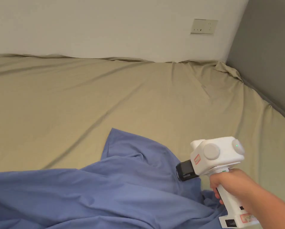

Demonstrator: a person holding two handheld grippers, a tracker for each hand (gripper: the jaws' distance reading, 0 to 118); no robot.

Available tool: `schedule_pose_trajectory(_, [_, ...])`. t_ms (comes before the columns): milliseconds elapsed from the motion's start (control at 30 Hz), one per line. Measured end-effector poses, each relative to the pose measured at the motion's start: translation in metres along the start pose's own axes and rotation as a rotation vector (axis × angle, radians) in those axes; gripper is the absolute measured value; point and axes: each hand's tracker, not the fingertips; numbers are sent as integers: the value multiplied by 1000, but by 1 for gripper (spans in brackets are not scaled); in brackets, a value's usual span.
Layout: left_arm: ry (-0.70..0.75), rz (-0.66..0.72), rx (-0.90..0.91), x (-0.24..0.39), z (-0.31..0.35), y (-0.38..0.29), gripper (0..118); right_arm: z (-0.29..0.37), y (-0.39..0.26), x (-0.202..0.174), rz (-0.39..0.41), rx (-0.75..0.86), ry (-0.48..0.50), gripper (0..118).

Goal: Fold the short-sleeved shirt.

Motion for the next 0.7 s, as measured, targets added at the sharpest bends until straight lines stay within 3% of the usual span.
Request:
schedule_pose_trajectory(33, [5,-6,-2,0,0,0,0,-6,1,-3,3,-20,-6,76])
schedule_pose_trajectory(67, [8,-17,-7,-2,-3,-2,0,-10,2,-7,3,-47,3,41])
schedule_pose_trajectory(100, [12,-21,-10,-2,-5,-3,0,-8,1,-10,-16,-35,105,19])
schedule_pose_trajectory(133, [11,-20,-12,-2,-6,-4,0,9,0,-13,-22,-11,106,10])
schedule_pose_trajectory(233, [0,5,-19,-4,-9,-9,0,35,-7,-28,79,70,73,9])
schedule_pose_trajectory(267, [-17,28,-12,-5,-7,-8,0,60,-11,-24,71,140,124,8])
schedule_pose_trajectory(333, [-58,78,44,-5,1,0,0,105,-17,-10,-21,275,248,8])
schedule_pose_trajectory(400, [-84,52,141,-4,18,18,0,178,-28,2,-27,443,261,8])
schedule_pose_trajectory(467, [-46,4,171,-2,34,49,0,236,-30,12,-18,561,158,8])
schedule_pose_trajectory(567, [-94,72,210,3,55,107,0,317,-17,32,-31,660,63,8])
schedule_pose_trajectory(700, [-16,-38,314,24,90,180,0,393,8,40,12,697,-82,8])
